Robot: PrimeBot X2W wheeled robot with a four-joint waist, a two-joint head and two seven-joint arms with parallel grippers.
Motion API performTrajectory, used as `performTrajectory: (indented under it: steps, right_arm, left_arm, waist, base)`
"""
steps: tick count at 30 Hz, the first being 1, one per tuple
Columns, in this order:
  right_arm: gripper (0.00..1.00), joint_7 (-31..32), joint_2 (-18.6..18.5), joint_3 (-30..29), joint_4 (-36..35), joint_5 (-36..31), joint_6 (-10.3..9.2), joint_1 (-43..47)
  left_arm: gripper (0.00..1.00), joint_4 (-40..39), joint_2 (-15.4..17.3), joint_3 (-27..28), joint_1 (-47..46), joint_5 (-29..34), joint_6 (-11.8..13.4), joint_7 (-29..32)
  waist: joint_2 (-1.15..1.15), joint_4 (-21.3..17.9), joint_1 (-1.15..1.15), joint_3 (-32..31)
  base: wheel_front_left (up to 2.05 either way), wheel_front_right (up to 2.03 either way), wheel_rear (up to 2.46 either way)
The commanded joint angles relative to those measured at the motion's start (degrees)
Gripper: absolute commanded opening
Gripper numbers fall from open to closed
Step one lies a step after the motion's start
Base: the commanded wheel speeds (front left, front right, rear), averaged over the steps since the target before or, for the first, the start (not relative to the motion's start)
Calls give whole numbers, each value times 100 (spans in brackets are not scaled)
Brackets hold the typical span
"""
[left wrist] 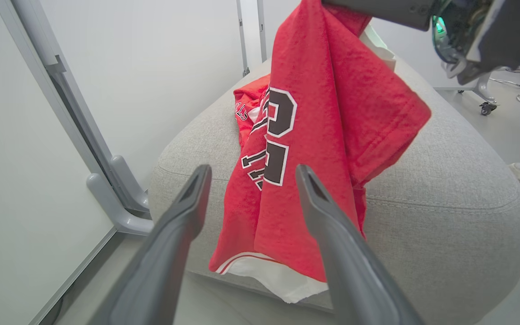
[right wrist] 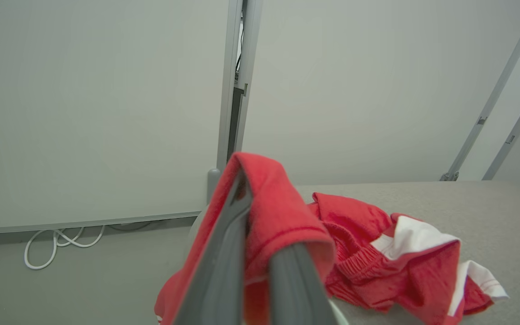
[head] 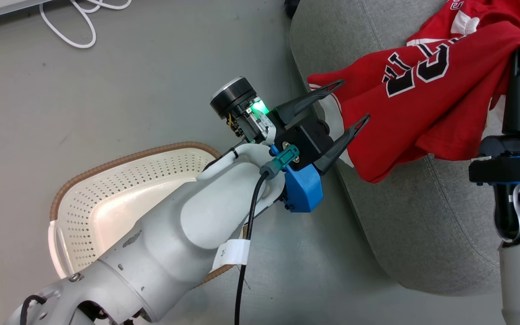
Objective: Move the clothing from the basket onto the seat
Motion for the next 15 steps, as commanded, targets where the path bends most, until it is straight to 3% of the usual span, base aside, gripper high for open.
performTrajectory:
  steps: [1, 9, 15]
  right_arm:
    - [0, -3, 37, -13, -36, -41, 1, 69]
    - [0, -4, -26, -42, -100, -132, 1, -172]
    - [0, -3, -436, -197, -320, -177, 1, -920]
  left_arm:
    - [100, -14, 5, -21, -84, -2, -13, -20]
    - [100, -27, 30, -12, -112, -70, -14, -36]
    - [100, -106, 118, 17, -178, -50, 36, -40]
  waist:
    - [0, -5, 0, 7]
    - [0, -23, 0, -13]
    - [0, -43, 0, 80]
  base:
    - [0, 0, 0]
    - [0, 0, 0]
    - [0, 0, 0]
